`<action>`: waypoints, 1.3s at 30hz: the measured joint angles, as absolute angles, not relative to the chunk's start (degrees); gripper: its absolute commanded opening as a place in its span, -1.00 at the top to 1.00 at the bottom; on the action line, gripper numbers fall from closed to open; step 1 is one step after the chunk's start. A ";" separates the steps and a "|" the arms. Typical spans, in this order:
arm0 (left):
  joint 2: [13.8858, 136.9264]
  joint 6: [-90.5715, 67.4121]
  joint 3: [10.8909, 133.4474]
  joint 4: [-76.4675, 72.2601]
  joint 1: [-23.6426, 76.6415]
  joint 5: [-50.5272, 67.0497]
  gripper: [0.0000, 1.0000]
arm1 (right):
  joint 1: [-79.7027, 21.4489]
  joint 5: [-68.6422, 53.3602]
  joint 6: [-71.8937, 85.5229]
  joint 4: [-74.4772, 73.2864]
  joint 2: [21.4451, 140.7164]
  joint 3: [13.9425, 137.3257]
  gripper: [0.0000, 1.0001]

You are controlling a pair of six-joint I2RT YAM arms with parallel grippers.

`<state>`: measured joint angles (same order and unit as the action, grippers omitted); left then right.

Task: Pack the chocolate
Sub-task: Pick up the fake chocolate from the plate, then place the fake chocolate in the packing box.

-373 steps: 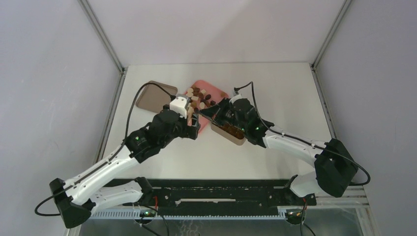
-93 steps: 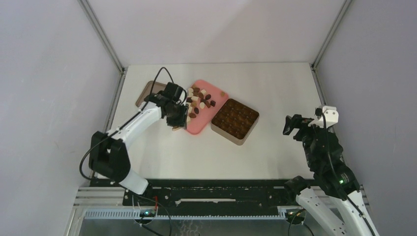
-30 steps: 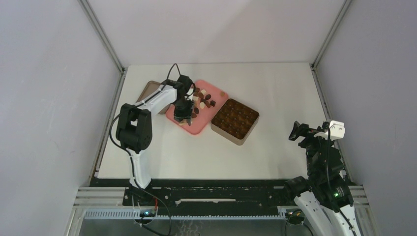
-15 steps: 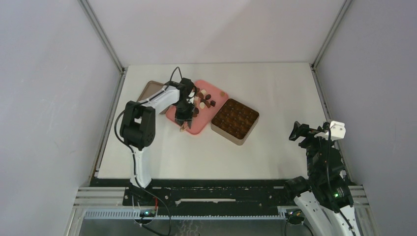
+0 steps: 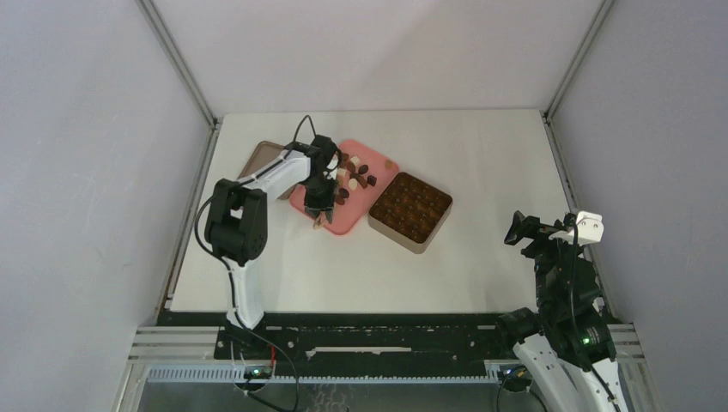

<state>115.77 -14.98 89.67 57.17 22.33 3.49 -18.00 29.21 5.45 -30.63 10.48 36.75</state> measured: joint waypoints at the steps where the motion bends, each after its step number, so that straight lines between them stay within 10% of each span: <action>1: 115.13 -14.96 88.97 57.12 22.33 3.62 0.63 | -18.00 29.17 5.45 -30.63 10.44 36.75 -0.88; 20: 105.16 -10.44 92.20 57.36 28.47 8.25 0.58 | -17.98 28.12 5.45 -30.63 9.82 36.73 -0.88; 39: 123.57 -8.25 117.14 59.61 36.60 9.69 0.48 | -17.98 27.97 5.48 -30.65 9.80 36.73 -0.88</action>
